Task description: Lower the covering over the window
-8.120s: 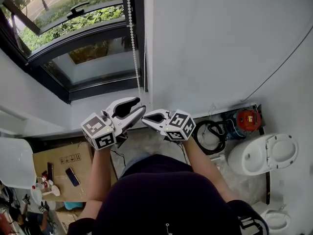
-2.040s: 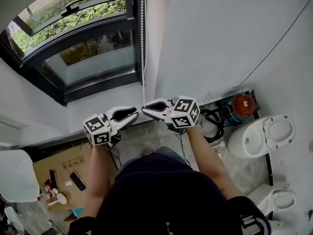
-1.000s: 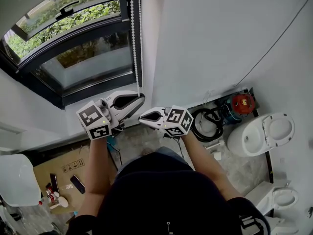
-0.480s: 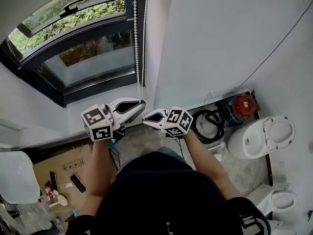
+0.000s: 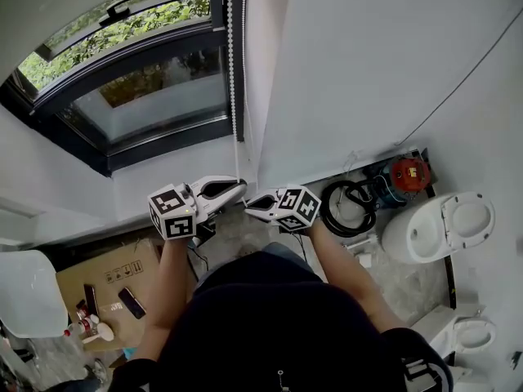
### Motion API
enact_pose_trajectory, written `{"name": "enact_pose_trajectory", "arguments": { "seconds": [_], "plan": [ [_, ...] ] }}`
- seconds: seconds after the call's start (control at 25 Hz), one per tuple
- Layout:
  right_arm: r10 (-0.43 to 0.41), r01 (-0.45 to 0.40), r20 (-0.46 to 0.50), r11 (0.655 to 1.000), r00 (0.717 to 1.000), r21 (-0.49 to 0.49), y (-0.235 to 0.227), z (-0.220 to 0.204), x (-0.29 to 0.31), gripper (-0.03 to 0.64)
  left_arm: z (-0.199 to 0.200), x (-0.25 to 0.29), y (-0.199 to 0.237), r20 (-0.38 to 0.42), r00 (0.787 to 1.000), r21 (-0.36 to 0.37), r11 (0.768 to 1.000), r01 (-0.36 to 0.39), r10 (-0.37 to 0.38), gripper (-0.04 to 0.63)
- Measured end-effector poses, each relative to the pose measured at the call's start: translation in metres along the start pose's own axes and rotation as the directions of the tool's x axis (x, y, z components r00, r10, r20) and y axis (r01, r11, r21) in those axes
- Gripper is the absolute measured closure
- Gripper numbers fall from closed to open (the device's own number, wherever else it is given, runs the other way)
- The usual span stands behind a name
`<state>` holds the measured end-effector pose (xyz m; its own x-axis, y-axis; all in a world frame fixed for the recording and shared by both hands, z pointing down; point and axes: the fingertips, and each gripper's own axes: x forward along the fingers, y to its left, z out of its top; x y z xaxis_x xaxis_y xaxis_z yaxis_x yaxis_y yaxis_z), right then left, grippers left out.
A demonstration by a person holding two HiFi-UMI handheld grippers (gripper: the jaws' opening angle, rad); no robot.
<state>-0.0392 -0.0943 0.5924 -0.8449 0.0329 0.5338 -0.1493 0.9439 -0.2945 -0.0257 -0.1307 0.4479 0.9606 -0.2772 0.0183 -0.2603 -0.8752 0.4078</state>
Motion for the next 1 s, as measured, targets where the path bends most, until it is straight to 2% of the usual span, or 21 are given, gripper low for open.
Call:
{"name": "enact_pose_trajectory", "arguments": {
  "seconds": [0.2, 0.4, 0.48, 0.6, 0.64, 0.72, 0.8, 0.88, 0.92, 0.96, 1.0],
  "plan": [
    [-0.015, 0.015, -0.003, 1.0, 1.0, 0.0, -0.004, 0.0, 0.0, 0.604, 0.0, 0.001, 0.004, 0.035, 0.999, -0.016, 0.999, 0.027, -0.027, 0.574],
    [-0.027, 0.027, -0.005, 1.0, 1.0, -0.009, -0.008, 0.001, -0.002, 0.604, 0.003, 0.001, 0.004, 0.044, 0.999, -0.027, 0.999, 0.019, -0.018, 0.574],
    [-0.03, 0.029, -0.033, 0.999, 0.999, -0.019, -0.008, -0.003, -0.001, 0.604, -0.004, 0.001, 0.004, 0.005, 1.0, -0.001, 1.0, 0.022, -0.022, 0.574],
    [-0.035, 0.025, -0.149, 0.997, 0.988, -0.072, -0.007, -0.027, 0.005, 0.604, -0.033, 0.001, 0.009, -0.107, 0.994, 0.02, 1.0, 0.0, 0.002, 0.574],
    [-0.038, 0.026, -0.166, 0.997, 0.985, -0.075, -0.007, -0.034, 0.007, 0.604, -0.04, -0.001, 0.012, -0.106, 0.994, 0.001, 1.0, -0.009, 0.009, 0.574],
    [-0.051, 0.045, -0.138, 0.998, 0.989, -0.051, -0.008, -0.038, 0.007, 0.603, -0.042, -0.007, 0.017, -0.062, 0.998, -0.04, 0.999, -0.026, 0.023, 0.574],
    [-0.062, 0.06, -0.106, 0.998, 0.992, -0.021, -0.011, -0.037, 0.006, 0.603, -0.04, -0.009, 0.02, -0.036, 0.999, -0.05, 0.998, -0.034, 0.032, 0.574],
    [-0.035, 0.036, -0.128, 0.999, 0.991, 0.001, -0.01, -0.042, 0.008, 0.603, -0.039, -0.01, 0.021, -0.034, 0.999, -0.047, 0.998, -0.032, 0.031, 0.574],
    [-0.015, 0.017, -0.142, 1.0, 0.99, 0.014, -0.008, -0.045, 0.008, 0.581, -0.039, -0.009, 0.021, -0.034, 0.999, -0.046, 0.998, -0.031, 0.029, 0.574],
    [-0.003, 0.007, -0.143, 1.0, 0.99, 0.026, -0.008, -0.045, 0.006, 0.512, -0.039, -0.009, 0.021, -0.032, 0.999, -0.048, 0.998, -0.029, 0.028, 0.574],
    [-0.002, 0.007, -0.124, 0.999, 0.992, 0.036, -0.009, -0.041, 0.002, 0.474, -0.04, -0.008, 0.02, -0.03, 0.999, -0.05, 0.998, -0.026, 0.025, 0.574]
  ]
}}
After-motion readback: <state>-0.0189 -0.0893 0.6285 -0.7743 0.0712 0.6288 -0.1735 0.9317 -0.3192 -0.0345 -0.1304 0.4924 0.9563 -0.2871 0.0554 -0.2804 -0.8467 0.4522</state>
